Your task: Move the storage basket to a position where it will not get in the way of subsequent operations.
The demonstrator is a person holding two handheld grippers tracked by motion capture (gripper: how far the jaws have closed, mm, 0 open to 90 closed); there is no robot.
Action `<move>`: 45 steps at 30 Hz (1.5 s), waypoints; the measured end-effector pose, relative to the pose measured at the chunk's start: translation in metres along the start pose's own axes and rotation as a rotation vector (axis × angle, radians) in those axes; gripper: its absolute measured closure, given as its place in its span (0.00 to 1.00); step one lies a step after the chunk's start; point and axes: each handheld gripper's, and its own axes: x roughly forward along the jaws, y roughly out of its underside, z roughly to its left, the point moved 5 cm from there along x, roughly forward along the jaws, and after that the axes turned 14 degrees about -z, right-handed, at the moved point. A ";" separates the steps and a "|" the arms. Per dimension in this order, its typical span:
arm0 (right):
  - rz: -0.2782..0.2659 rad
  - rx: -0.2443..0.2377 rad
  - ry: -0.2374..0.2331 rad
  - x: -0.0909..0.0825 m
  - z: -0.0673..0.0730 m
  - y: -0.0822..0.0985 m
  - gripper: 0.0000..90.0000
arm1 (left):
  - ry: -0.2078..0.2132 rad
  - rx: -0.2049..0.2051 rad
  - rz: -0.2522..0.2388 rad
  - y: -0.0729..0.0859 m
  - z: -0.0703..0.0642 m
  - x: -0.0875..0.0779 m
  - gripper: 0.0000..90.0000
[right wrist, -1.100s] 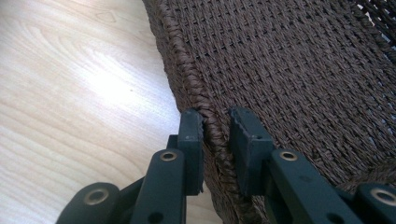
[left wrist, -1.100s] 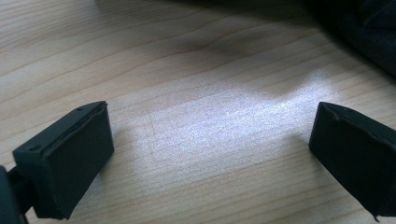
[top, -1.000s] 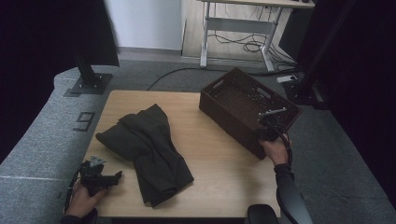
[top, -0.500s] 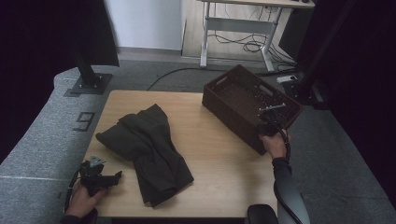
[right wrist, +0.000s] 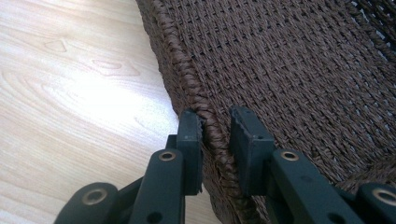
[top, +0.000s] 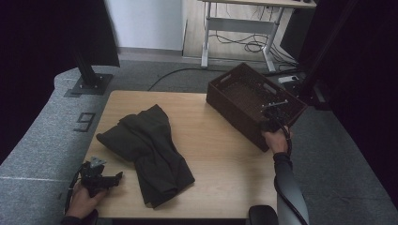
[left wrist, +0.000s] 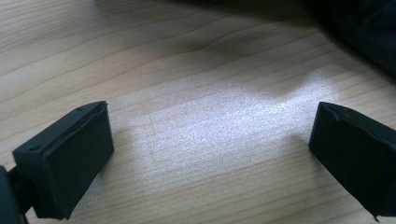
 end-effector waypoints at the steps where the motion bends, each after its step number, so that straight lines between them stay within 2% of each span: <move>1: 0.001 0.004 0.000 0.000 -0.001 0.000 0.82 | 0.000 0.000 0.000 0.000 0.000 0.000 0.00; 17: -0.007 0.044 0.022 0.012 -0.018 -0.009 0.81 | 0.000 0.000 0.000 0.000 0.000 0.000 0.00; 34: -0.015 0.043 0.068 0.021 -0.033 -0.016 0.80 | 0.000 0.000 0.000 0.000 0.000 0.000 0.00; 45: -0.015 0.060 0.093 0.024 -0.047 -0.018 0.78 | 0.000 0.000 0.000 0.000 0.000 0.000 0.00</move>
